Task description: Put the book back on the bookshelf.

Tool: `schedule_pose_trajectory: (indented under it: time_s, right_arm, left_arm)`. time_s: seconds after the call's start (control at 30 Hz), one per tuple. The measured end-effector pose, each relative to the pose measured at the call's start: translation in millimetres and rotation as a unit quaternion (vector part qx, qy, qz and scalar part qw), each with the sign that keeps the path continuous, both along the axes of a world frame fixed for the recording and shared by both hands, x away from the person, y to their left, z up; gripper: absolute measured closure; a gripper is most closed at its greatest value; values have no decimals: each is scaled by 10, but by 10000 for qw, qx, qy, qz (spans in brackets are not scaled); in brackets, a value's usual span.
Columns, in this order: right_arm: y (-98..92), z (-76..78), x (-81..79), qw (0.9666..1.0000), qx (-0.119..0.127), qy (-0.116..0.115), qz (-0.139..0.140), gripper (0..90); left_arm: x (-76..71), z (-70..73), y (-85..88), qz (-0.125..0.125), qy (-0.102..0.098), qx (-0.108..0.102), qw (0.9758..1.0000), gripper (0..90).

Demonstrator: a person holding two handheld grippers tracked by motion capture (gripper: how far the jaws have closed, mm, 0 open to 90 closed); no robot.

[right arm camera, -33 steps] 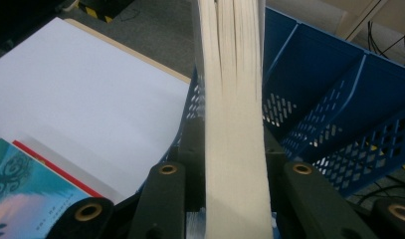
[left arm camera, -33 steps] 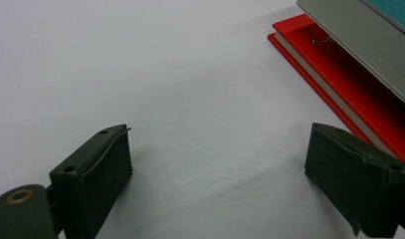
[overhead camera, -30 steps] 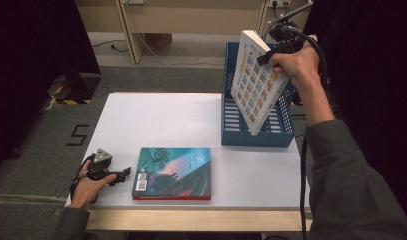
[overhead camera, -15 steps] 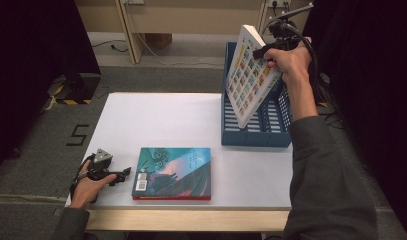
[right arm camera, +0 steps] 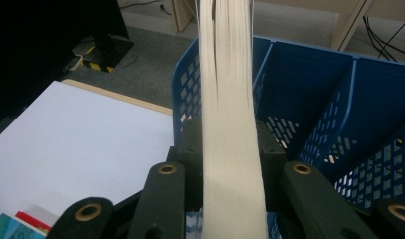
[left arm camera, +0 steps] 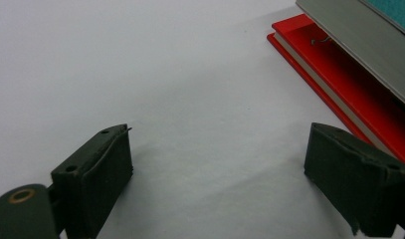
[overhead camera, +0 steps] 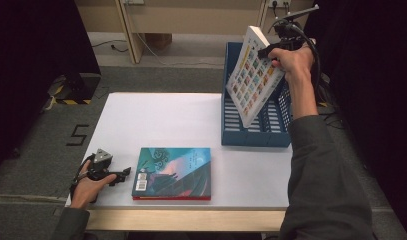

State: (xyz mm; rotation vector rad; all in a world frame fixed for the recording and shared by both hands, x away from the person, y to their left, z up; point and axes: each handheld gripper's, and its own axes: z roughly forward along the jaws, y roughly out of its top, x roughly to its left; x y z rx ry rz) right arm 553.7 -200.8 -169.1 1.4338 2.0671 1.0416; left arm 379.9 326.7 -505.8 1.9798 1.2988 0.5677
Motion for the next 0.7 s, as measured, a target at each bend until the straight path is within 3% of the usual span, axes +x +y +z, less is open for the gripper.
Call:
schedule_pose_trajectory:
  time_s: [0.23,0.7]
  right_arm:
    - [47,-20,52,10000,1,-11,-90,730]
    - [299,-276,401,9990,214,159,-354,727]
  left_arm:
    - [0,0,0,2,2,-4,10000,107]
    - [-1,-1,0,3,-1,-17,10000,107]
